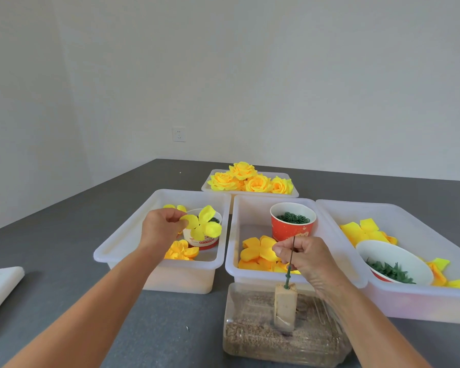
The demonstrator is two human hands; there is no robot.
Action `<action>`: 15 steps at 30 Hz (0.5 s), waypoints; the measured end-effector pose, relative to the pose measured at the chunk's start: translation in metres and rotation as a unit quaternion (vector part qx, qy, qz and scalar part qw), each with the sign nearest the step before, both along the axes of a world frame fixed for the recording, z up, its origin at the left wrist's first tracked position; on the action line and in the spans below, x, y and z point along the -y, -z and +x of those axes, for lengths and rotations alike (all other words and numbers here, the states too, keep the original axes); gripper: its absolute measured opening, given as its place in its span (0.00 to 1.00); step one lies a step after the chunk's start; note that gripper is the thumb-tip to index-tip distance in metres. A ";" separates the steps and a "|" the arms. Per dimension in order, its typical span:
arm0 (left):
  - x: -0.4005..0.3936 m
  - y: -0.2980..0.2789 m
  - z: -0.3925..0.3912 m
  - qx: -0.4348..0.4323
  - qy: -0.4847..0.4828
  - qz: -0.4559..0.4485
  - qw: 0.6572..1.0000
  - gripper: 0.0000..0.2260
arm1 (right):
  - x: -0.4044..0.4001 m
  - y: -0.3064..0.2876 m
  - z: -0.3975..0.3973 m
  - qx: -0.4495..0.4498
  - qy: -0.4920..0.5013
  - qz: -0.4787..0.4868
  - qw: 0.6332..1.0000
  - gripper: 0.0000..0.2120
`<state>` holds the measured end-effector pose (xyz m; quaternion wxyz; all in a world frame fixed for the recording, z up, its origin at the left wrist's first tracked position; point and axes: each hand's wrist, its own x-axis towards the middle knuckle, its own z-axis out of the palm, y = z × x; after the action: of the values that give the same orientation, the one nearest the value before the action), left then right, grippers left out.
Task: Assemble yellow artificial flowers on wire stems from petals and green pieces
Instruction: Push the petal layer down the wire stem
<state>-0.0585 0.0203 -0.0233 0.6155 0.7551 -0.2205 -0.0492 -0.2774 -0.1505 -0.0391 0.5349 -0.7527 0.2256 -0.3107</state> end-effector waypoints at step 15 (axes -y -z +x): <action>0.031 -0.046 -0.083 -0.037 0.121 -0.120 0.985 0.07 | -0.002 -0.047 -0.009 0.078 -0.040 0.134 0.987 0.16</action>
<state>-0.1413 -0.0109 0.0224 0.6988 0.6412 -0.2918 -0.1241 -0.2867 -0.1488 0.0076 0.6588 -0.6560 0.1924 -0.3141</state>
